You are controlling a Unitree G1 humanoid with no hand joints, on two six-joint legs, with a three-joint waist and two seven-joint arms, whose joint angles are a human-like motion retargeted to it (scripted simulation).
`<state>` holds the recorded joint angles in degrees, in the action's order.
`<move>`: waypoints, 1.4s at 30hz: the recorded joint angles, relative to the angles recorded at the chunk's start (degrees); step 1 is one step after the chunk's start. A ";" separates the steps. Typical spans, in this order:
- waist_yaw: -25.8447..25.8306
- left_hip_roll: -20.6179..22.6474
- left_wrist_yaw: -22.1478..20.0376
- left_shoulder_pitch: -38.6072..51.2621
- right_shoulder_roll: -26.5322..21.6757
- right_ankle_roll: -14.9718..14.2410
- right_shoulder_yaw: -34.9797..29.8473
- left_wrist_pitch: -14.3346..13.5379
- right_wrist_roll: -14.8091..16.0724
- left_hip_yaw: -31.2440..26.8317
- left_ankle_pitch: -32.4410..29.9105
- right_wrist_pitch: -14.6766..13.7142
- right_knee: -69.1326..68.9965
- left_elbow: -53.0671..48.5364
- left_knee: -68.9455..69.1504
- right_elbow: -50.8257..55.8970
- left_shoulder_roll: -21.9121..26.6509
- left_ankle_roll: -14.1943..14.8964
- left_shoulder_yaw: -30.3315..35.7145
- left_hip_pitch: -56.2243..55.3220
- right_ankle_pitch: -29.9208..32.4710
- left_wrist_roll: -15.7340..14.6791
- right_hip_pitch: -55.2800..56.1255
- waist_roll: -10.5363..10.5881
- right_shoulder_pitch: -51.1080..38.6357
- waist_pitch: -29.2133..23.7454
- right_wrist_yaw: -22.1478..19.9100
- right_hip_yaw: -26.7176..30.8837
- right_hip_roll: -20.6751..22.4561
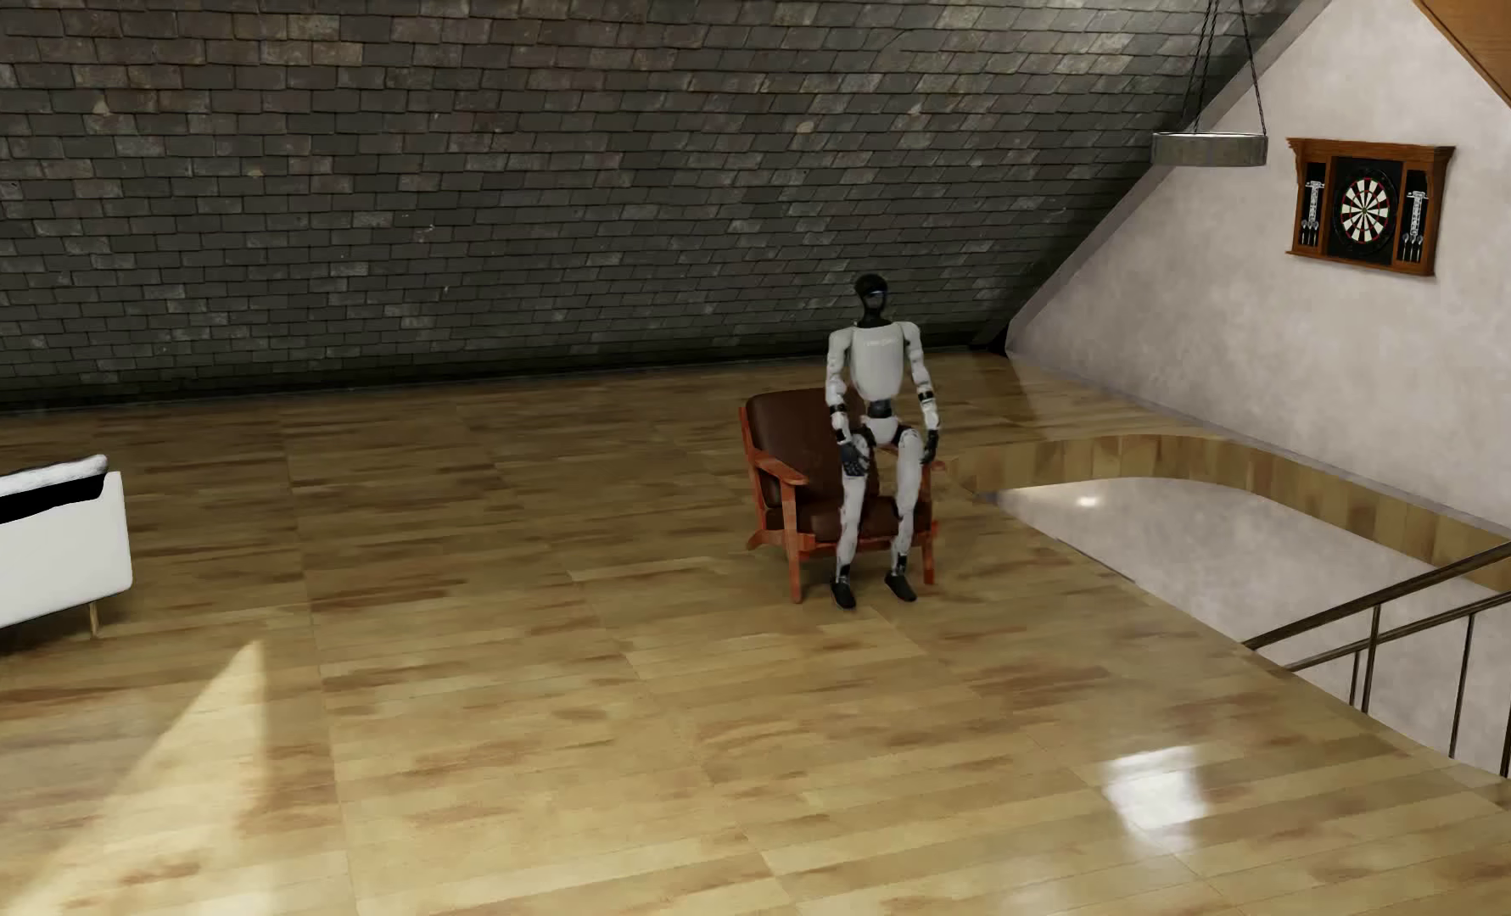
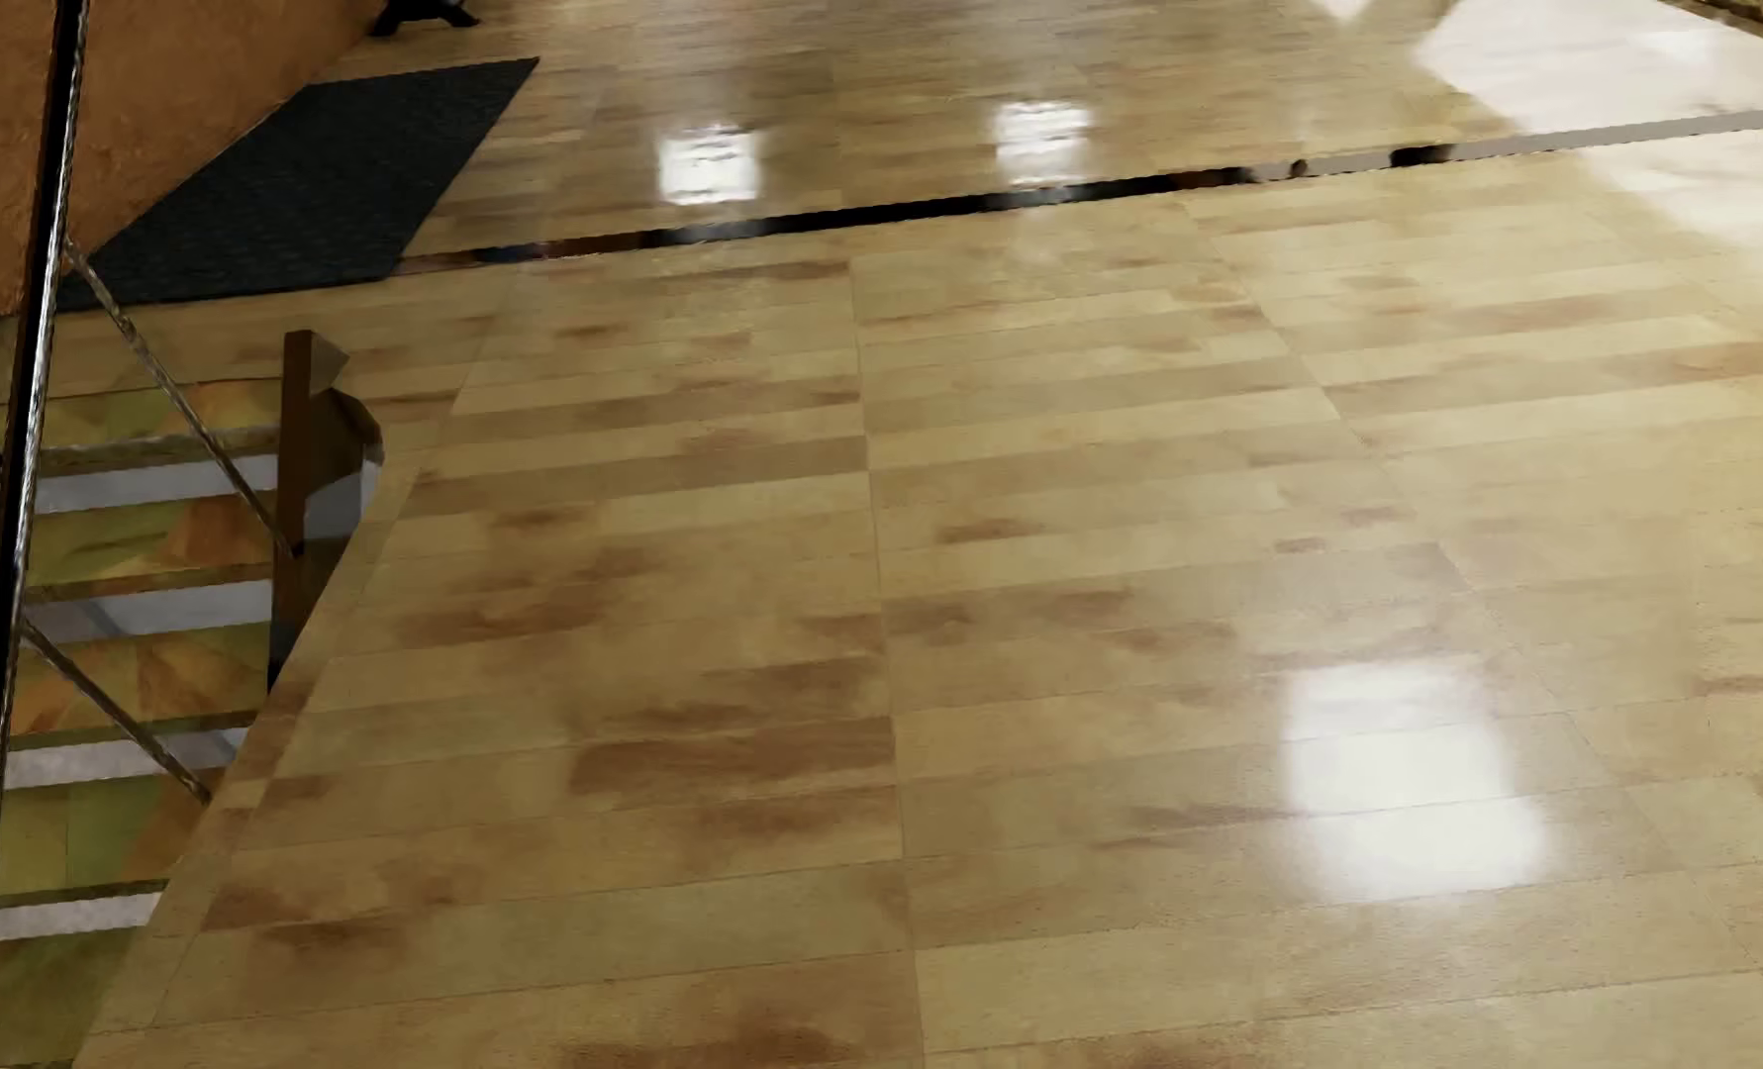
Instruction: Sit on the dark chair
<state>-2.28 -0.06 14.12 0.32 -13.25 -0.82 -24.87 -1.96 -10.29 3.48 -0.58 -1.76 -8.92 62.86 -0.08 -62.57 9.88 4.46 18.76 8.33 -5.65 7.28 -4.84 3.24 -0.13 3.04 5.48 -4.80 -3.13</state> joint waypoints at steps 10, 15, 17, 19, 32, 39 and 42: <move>-0.14 0.14 -9.52 3.80 -11.05 -0.41 1.17 -1.42 0.17 0.83 0.19 1.90 -0.02 9.80 -0.01 -5.81 8.01 0.02 -1.46 0.86 -0.35 -0.53 -1.06 0.00 -1.98 0.32 -5.15 -1.37 -0.34; -0.16 0.20 -7.30 1.51 -9.83 -0.30 1.39 -2.25 -1.38 0.77 0.13 0.77 0.04 8.09 -0.26 -3.40 7.85 0.08 -1.43 1.12 -0.50 0.61 -1.30 0.09 0.16 0.76 -3.16 -1.42 -0.35; -0.13 0.10 -6.09 0.56 -8.11 -0.27 0.88 -2.66 -2.16 0.67 0.04 0.41 0.03 6.05 -0.15 -2.07 6.81 0.19 -1.11 0.86 -0.47 1.38 -1.16 0.09 0.53 0.69 -2.62 -1.26 -0.30; -0.11 -0.01 -5.11 0.27 -6.07 -0.19 -0.04 -2.65 -2.27 0.72 -0.12 0.44 0.02 5.18 -0.07 -1.49 5.32 0.23 -0.83 0.72 -0.36 1.15 -1.08 0.15 0.30 0.35 -2.12 -1.21 -0.20; 0.54 -2.29 -0.31 14.32 -7.97 0.49 -13.75 0.13 -4.93 -1.09 2.39 -0.53 -14.73 -7.41 21.83 10.60 5.97 0.90 12.08 -16.90 -0.96 1.76 11.98 0.14 -14.40 -14.20 8.45 1.34 0.15; 0.67 -4.50 -4.41 28.56 -10.87 -2.30 -28.63 -6.70 -8.90 -2.55 4.54 -7.40 -32.18 -15.24 37.82 16.30 11.35 4.61 22.19 -36.30 -8.97 3.02 30.44 -1.21 -32.71 -30.69 7.55 3.91 -3.88; 1.14 -6.14 -3.08 35.51 -11.71 -6.78 -35.47 -9.43 -10.95 -3.50 7.10 -8.45 -42.47 -23.66 48.61 17.49 16.55 6.69 27.09 -46.65 -7.34 4.73 40.73 -2.16 -40.84 -37.31 3.81 4.81 -6.53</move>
<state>-1.14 -6.21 11.04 35.83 -24.96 -7.60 -60.35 -11.39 -21.24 -0.02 6.52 -10.21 -51.39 39.20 48.53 -45.07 26.43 11.15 45.86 -38.32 -12.99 12.01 35.89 1.07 -40.96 -34.27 9.29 0.01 -9.67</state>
